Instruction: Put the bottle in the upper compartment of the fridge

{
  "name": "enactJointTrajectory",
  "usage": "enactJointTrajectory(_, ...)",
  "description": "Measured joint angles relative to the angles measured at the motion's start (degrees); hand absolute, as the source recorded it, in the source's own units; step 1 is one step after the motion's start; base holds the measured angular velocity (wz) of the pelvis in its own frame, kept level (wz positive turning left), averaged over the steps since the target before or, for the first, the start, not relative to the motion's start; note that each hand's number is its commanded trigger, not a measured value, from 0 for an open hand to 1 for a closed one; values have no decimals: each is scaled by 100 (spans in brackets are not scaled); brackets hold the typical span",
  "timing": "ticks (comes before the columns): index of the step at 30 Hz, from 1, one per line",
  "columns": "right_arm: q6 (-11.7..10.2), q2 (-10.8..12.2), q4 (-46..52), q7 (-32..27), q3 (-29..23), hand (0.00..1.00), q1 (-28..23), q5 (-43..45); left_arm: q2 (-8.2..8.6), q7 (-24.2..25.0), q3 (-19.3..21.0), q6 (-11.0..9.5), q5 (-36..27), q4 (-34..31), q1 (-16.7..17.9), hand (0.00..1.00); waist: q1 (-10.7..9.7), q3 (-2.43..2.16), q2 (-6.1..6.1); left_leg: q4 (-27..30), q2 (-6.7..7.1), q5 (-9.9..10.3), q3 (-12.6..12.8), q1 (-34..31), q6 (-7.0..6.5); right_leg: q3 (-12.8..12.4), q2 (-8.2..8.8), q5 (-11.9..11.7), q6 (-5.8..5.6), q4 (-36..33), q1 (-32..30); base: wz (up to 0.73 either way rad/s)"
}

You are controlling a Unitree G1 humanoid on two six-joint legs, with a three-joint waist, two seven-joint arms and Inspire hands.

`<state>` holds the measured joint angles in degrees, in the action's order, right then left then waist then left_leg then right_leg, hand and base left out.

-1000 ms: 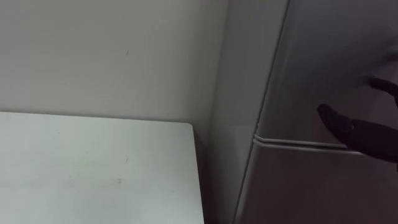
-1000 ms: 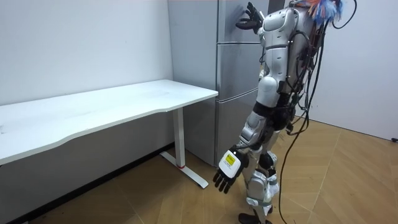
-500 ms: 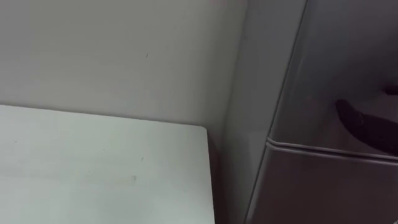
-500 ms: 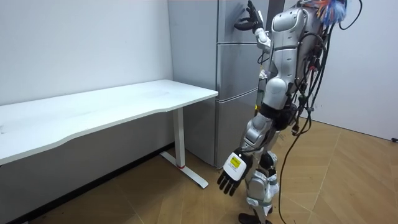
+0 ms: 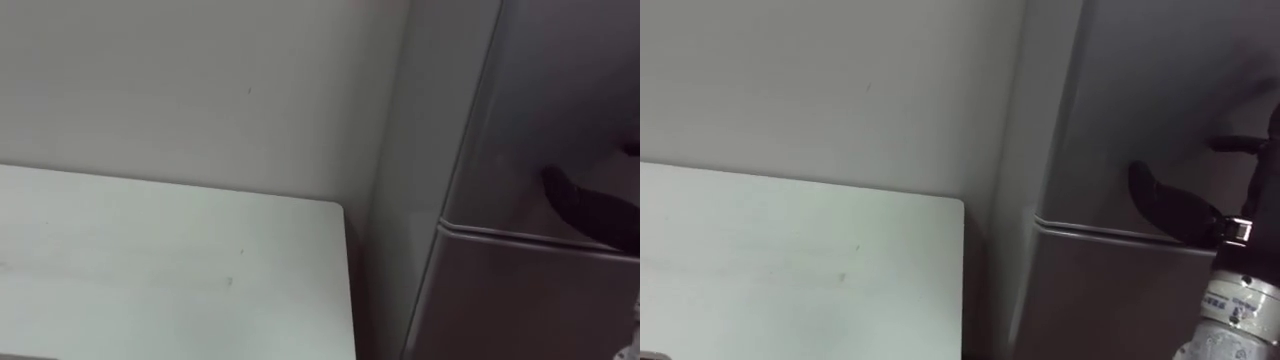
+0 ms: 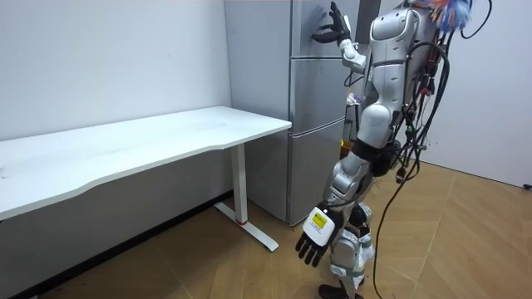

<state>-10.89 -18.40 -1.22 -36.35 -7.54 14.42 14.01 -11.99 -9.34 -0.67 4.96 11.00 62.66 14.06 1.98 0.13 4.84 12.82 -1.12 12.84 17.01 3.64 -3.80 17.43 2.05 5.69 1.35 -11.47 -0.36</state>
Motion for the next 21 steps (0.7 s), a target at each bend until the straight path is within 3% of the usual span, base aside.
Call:
enactJointTrajectory(5, -20, 0, -67, -3, 60, 0, -2, 36, -8, -1, 17, -3, -1, -82, -4, 0, 0, -27, -86, -2, 6, -23, 1, 13, -43, -1, -3, -59, -9, 69, 44, 0)
enactJointTrajectory(9, -35, -32, -273, -114, 148, 0, 0, 337, -12, 0, 40, 8, -1, -81, 4, 0, 8, -28, -86, -2, 8, -30, -5, 35, -41, 7, -1, -56, -3, 69, 107, 0)
enactJointTrajectory(18, 34, -200, -750, -302, 193, 0, 65, 435, -33, -5, 34, 212, -21, -81, -81, 0, 154, -13, -10, 2, 61, -43, -63, 81, -64, 51, 53, -43, -19, 57, 126, 1)
enactJointTrajectory(21, 120, -202, -711, -324, 175, 0, 66, 268, -41, -18, 27, 212, -23, -84, -80, 0, 144, -34, 40, 22, 90, -73, -99, -23, -116, 60, 76, -57, -41, 55, 41, 5)
